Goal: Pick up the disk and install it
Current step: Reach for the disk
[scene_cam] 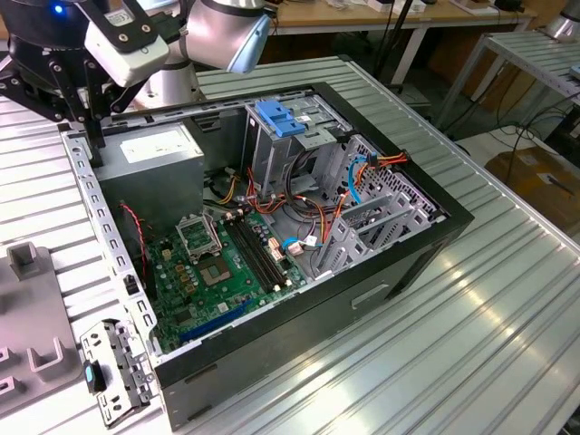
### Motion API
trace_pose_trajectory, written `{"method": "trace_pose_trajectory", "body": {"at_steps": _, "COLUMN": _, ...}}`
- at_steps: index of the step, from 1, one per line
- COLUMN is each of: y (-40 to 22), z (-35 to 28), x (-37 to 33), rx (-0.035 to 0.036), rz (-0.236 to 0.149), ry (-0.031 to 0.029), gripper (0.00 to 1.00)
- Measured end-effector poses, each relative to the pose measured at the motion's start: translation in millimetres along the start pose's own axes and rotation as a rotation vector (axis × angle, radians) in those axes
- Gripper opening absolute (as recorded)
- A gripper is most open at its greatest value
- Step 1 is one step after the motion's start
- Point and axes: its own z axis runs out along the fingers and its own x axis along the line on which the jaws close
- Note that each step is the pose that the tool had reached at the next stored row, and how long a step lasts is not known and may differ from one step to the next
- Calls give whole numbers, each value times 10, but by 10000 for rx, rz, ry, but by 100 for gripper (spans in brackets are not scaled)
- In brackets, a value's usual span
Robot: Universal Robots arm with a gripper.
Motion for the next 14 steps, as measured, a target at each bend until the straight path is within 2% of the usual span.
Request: {"method": "trace_pose_trajectory", "body": {"at_steps": 14, "y": -7, "z": -1, "x": 84, "rx": 0, "rz": 0, "ry": 0, "gripper": 11}}
